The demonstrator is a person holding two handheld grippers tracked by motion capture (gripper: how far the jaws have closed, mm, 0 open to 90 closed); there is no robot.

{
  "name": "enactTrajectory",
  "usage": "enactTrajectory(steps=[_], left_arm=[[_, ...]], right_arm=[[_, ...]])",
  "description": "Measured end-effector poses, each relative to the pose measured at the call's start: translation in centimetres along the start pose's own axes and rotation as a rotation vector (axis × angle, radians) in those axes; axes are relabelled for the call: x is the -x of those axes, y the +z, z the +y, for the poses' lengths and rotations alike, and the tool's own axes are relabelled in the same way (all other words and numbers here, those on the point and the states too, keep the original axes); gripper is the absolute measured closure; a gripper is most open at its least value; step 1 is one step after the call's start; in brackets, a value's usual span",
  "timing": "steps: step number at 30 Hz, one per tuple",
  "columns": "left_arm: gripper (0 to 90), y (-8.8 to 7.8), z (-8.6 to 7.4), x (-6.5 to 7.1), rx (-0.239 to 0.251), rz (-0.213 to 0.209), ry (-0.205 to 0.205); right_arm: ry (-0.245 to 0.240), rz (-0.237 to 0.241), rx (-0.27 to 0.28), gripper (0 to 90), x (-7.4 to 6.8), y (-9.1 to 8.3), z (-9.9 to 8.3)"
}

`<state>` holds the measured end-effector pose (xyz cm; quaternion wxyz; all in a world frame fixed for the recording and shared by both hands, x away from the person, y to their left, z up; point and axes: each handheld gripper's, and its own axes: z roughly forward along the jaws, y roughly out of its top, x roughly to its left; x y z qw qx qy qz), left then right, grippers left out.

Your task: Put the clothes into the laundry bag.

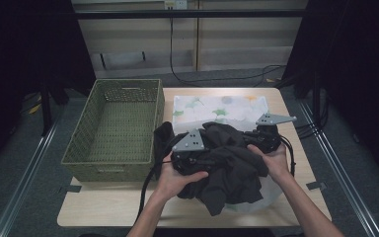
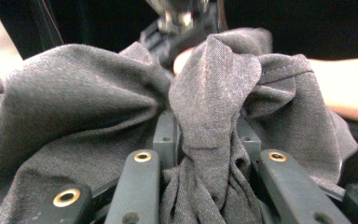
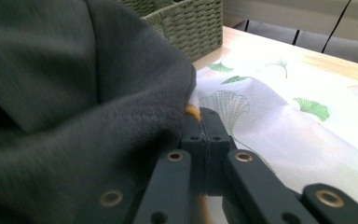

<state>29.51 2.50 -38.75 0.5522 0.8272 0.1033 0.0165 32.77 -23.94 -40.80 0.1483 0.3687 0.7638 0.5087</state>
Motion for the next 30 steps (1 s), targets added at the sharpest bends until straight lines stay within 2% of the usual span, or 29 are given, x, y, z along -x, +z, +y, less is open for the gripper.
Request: enactTrajectory(steps=[3, 4, 6, 9, 12, 14, 16, 19, 20, 23, 25, 27, 29, 30], left_arm=[[70.2, 1.4, -1.1, -0.6, -0.053, -0.021, -0.042], [70.2, 1.9, -1.4, -0.7, -0.06, -0.03, -0.047], [70.2, 3.1, -2.2, -0.8, -0.108, -0.037, -0.054], [70.3, 4.9, -3.6, -0.6, -0.152, -0.045, -0.066], [70.3, 6.7, -4.9, -0.2, -0.221, -0.061, -0.076], [70.5, 7.3, -5.7, 0.2, -0.248, -0.064, -0.073], [71.0, 7.9, -6.4, 0.5, -0.251, -0.046, -0.071], [71.1, 7.9, -6.5, 0.7, -0.256, -0.033, -0.066], [71.0, 7.8, -6.3, 0.7, -0.269, -0.033, -0.06], [70.0, 7.7, -6.2, 0.7, -0.253, -0.033, -0.07], [69.5, 7.7, -6.2, 0.5, -0.231, -0.04, -0.054], [69.3, 8.0, -6.2, 0.1, -0.222, -0.054, -0.076], [69.4, 8.4, -6.0, -0.1, -0.226, -0.069, -0.073], [69.4, 8.6, -5.7, -0.3, -0.246, -0.08, -0.066]], right_arm=[[0.005, 0.001, -0.004, 90.0, 0.1, -0.1, -0.1], [-0.004, 0.004, -0.008, 90.0, 0.0, -0.1, -0.1], [-0.009, 0.005, -0.009, 90.0, -0.1, -0.1, -0.1], [-0.014, 0.007, -0.012, 90.0, -0.3, -0.1, 0.0], [-0.014, 0.009, -0.006, 90.0, -0.5, -0.3, 0.1], [-0.018, 0.012, 0.004, 90.0, -0.6, -0.5, 0.3], [-0.018, 0.017, 0.026, 90.0, -0.8, -1.0, 0.7], [-0.028, 0.01, 0.045, 90.0, -1.2, -1.6, 1.3], [-0.03, 0.012, 0.045, 90.0, -1.4, -1.7, 1.3], [-0.045, 0.005, 0.032, 90.0, -1.7, -1.6, 1.1], [-0.051, 0.005, 0.019, 90.0, -1.8, -1.5, 0.8], [-0.049, 0.005, 0.009, 90.0, -1.9, -1.5, 0.6], [-0.047, 0.004, 0.001, 90.0, -1.9, -1.6, 0.3], [-0.049, -0.006, -0.002, 90.0, -2.0, -1.9, 0.2]])
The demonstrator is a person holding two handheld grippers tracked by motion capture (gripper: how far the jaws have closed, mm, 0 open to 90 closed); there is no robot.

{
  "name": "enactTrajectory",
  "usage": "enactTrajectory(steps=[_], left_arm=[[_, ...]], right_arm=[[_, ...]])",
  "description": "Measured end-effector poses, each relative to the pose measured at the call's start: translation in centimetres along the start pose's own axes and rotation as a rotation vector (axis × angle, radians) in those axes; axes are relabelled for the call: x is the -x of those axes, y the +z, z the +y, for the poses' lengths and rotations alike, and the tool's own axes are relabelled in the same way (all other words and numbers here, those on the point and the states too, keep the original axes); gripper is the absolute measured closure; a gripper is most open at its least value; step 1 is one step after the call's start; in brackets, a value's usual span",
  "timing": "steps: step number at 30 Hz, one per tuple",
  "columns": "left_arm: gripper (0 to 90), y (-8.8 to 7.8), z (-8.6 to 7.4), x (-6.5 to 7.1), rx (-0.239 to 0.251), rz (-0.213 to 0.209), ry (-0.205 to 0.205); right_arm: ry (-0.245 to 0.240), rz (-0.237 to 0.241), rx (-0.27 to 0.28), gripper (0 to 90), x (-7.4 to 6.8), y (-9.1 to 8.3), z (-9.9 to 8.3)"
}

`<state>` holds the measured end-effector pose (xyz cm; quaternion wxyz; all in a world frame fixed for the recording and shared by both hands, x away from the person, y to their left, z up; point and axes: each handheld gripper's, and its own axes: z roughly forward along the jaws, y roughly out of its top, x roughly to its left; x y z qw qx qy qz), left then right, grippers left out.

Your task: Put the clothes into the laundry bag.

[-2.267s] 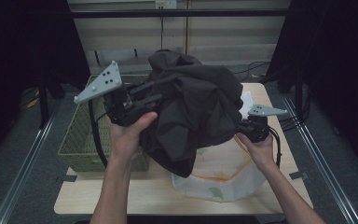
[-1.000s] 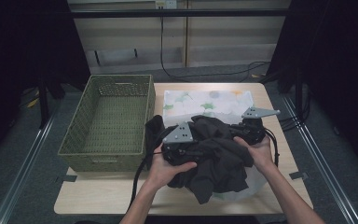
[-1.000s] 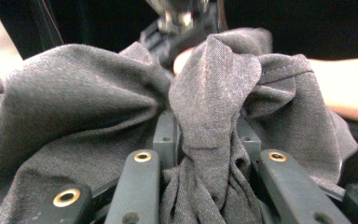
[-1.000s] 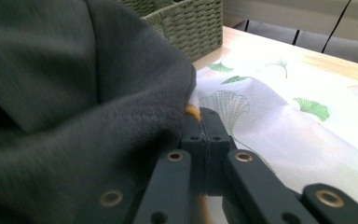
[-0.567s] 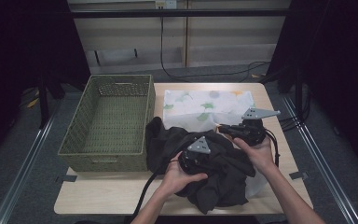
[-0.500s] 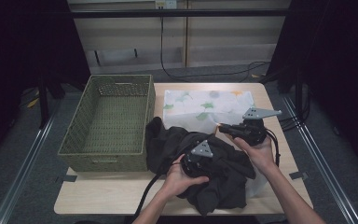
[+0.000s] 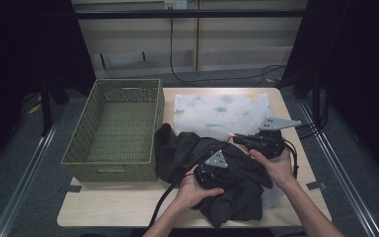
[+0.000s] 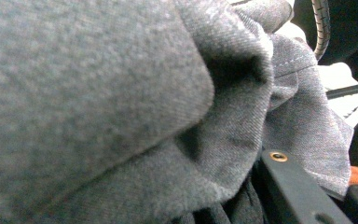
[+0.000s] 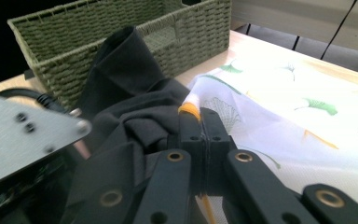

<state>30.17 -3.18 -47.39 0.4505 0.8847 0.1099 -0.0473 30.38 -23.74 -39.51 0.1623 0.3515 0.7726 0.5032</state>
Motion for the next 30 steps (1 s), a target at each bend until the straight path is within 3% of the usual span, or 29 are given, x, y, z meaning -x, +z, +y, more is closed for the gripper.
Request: enactTrajectory(steps=[2, 5, 8, 12, 14, 19, 21, 25, 27, 29, 30], left_arm=[[69.3, 0.3, 0.3, -0.2, 0.001, -0.023, 0.012], [65.1, 0.2, 0.4, -0.1, 0.006, -0.018, 0.01], [49.6, -0.7, 0.5, 0.8, 0.059, -0.015, 0.002], [36.9, -2.8, 0.8, 2.1, 0.101, -0.012, 0.012], [34.7, -4.2, 0.9, 2.5, 0.132, -0.005, 0.018], [29.0, -7.8, 0.8, 2.3, 0.23, 0.014, 0.004], [29.0, -9.6, 0.8, 1.8, 0.286, 0.046, -0.011], [25.8, -12.1, 0.5, -0.3, 0.352, 0.154, -0.059], [20.9, -12.1, 0.3, -1.4, 0.31, 0.238, -0.098], [16.3, -11.2, 0.0, -2.5, 0.288, 0.236, -0.119], [16.3, -10.7, -0.2, -3.0, 0.259, 0.256, -0.127]], right_arm=[[0.002, -0.009, -0.005, 90.0, 0.1, -0.3, -0.3], [0.013, -0.026, -0.002, 90.0, 0.5, -0.8, -0.5], [0.019, -0.037, -0.009, 90.0, 1.0, -0.6, -0.9], [0.026, -0.047, -0.021, 90.0, 1.5, -0.3, -1.2], [0.032, -0.051, -0.018, 90.0, 1.6, -0.3, -1.2], [0.037, -0.066, -0.019, 89.9, 1.8, -0.4, -1.3], [0.036, -0.067, -0.018, 89.9, 1.8, -0.4, -1.3], [0.041, -0.062, -0.015, 89.9, 1.9, -0.3, -1.4], [0.042, -0.061, -0.016, 89.9, 1.9, -0.3, -1.4], [0.039, -0.06, -0.016, 89.8, 1.9, -0.2, -1.4], [0.04, -0.059, -0.017, 89.9, 1.9, -0.2, -1.3]])
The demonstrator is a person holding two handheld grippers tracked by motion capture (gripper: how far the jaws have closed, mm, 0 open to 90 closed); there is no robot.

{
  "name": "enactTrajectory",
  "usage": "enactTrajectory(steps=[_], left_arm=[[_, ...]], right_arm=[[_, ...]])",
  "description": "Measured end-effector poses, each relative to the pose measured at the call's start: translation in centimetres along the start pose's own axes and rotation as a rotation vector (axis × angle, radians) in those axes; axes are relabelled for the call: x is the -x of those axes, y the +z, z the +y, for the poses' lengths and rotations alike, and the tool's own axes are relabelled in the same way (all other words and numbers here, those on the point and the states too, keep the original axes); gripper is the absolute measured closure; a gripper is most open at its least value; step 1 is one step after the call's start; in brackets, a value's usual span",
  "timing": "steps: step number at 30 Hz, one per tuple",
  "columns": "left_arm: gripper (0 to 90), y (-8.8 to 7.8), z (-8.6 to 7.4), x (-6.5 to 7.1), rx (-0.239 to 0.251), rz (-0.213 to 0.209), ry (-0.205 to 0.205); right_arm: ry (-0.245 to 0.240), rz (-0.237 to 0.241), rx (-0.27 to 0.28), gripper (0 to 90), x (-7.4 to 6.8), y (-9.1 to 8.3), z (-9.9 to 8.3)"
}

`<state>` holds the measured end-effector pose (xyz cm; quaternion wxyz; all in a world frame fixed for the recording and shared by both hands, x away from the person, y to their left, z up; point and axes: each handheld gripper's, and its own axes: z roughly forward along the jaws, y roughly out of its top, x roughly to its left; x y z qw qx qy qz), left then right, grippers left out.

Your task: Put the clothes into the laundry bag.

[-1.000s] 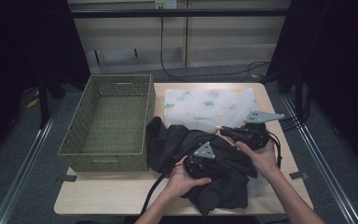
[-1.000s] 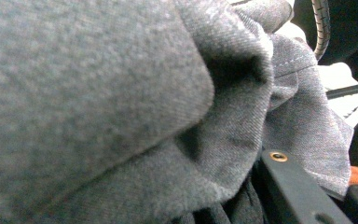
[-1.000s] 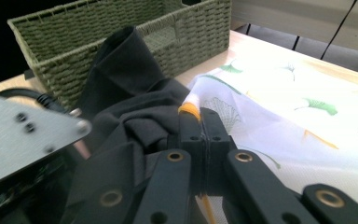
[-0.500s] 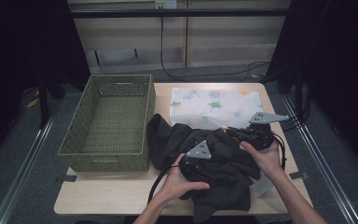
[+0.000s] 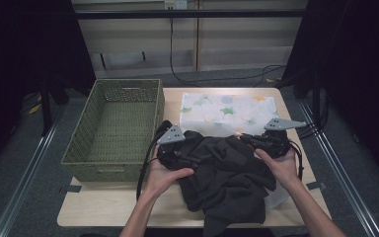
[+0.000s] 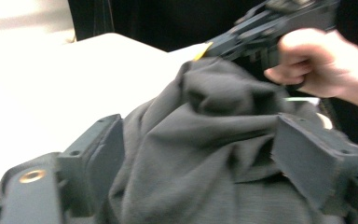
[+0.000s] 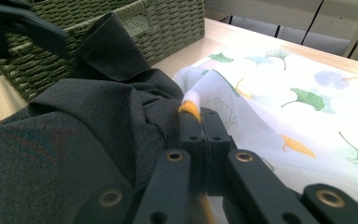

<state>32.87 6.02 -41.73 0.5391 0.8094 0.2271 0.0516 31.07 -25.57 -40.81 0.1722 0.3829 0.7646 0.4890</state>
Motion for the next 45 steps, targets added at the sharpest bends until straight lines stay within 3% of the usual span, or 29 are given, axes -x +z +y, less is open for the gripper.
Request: enactTrajectory(steps=[2, 6, 9, 11, 15, 17, 20, 23, 25, 31, 35, 38, 41, 43, 45], left_arm=[[14.8, 1.5, -0.6, -0.7, -0.049, 0.026, 0.004], [7.8, 4.3, -1.9, -1.8, -0.143, 0.019, -0.033], [4.1, 5.6, -3.0, -2.0, -0.216, 0.046, -0.017], [2.5, 6.2, -3.8, -2.2, -0.223, 0.044, -0.028], [3.2, 6.8, -5.3, -2.8, -0.235, 0.013, -0.091], [12.9, 7.0, -6.0, -3.4, -0.244, -0.035, -0.147], [47.2, 6.6, -6.3, -3.6, -0.225, -0.106, -0.17], [72.9, 5.9, -6.0, -3.5, -0.211, -0.125, -0.15], [82.2, 5.5, -5.7, -3.4, -0.188, -0.119, -0.141], [84.6, 3.8, -3.6, -2.4, -0.064, -0.138, -0.126], [84.8, 2.8, -1.3, -0.9, 0.01, -0.145, -0.084], [84.8, 2.6, 0.5, 0.5, 0.022, -0.134, -0.031], [84.8, 3.0, 1.7, 1.7, 0.033, -0.158, 0.004], [84.7, 3.9, 2.0, 2.5, 0.001, -0.156, 0.044], [84.7, 5.5, 1.6, 3.4, -0.075, -0.151, 0.094]], right_arm=[[-0.003, 0.003, 0.001, 89.8, -0.1, 0.0, 0.0], [-0.002, 0.003, -0.001, 89.8, -0.2, 0.0, 0.0], [-0.005, 0.005, -0.001, 89.8, -0.1, 0.0, 0.0], [-0.009, 0.005, -0.002, 89.8, -0.1, 0.1, 0.0], [-0.014, 0.007, -0.01, 89.8, -0.3, 0.2, 0.0], [-0.014, 0.005, -0.014, 89.8, -0.4, 0.3, 0.0], [-0.018, 0.007, -0.02, 89.8, -0.6, 0.5, 0.0], [-0.018, 0.01, -0.023, 89.8, -0.5, 0.7, -0.1], [-0.018, 0.009, -0.023, 89.8, -0.5, 0.8, 0.0], [-0.009, 0.01, -0.011, 89.8, -0.4, 0.8, 0.1], [-0.006, 0.009, -0.003, 89.8, -0.7, 1.0, 0.1], [-0.006, 0.012, 0.0, 89.8, -1.1, 1.3, 0.1], [-0.005, 0.016, 0.005, 89.8, -1.2, 1.6, 0.1], [0.008, 0.025, 0.002, 89.9, -1.2, 1.7, 0.0], [0.009, 0.029, -0.004, 89.9, -1.1, 1.8, -0.1]])
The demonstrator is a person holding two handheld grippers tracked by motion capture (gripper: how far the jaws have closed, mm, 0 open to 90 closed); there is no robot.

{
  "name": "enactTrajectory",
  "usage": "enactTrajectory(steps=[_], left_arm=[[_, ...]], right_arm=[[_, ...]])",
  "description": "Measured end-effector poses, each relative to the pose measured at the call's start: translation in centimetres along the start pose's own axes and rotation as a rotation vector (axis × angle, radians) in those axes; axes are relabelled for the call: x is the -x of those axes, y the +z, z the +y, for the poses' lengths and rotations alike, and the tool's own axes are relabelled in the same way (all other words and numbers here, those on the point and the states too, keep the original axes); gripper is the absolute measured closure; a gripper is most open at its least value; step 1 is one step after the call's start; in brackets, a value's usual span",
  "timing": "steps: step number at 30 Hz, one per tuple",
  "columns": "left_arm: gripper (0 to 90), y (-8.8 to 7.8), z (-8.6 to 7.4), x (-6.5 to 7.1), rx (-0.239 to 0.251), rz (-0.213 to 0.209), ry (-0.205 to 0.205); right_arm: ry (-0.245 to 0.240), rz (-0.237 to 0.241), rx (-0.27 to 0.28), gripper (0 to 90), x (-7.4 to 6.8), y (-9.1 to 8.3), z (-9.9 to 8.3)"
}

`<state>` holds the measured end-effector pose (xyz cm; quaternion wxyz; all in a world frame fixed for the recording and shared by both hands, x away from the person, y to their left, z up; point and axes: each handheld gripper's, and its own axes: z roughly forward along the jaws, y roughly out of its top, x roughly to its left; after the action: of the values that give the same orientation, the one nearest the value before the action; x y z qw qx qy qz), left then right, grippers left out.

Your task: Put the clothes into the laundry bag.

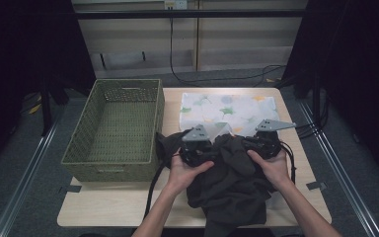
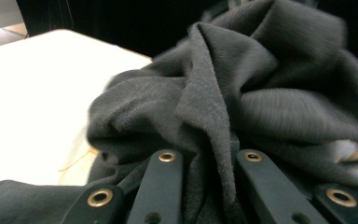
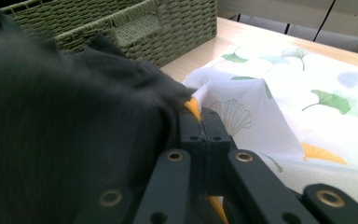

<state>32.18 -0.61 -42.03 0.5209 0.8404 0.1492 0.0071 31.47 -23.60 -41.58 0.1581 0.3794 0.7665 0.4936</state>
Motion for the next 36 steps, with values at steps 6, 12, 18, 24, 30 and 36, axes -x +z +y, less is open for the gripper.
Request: enactTrajectory(steps=[6, 12, 18, 24, 30, 36], left_arm=[[84.7, 4.7, -2.4, -0.4, -0.182, 0.01, -0.025], [84.9, 5.6, -3.3, -0.9, -0.251, 0.042, 0.001], [84.5, 5.8, -3.4, -1.7, -0.236, 0.041, -0.069], [77.0, 5.5, -3.7, -1.8, -0.14, 0.04, -0.077], [49.9, 2.2, -3.7, -1.3, -0.081, 0.028, -0.067], [33.1, -3.0, -2.9, -2.7, 0.041, 0.126, -0.065]], right_arm=[[-0.025, 0.029, 0.021, 89.9, -1.1, -0.2, 0.6], [-0.022, 0.009, 0.066, 90.0, -1.4, -2.8, 1.7], [-0.036, 0.006, 0.039, 90.0, -2.2, -4.0, 1.1], [-0.057, 0.006, -0.03, 90.0, -3.1, -3.6, -1.5], [-0.092, -0.012, -0.072, 89.9, -3.2, -3.1, -2.7], [-0.075, -0.009, -0.08, 89.9, -2.6, -3.1, -3.3]])
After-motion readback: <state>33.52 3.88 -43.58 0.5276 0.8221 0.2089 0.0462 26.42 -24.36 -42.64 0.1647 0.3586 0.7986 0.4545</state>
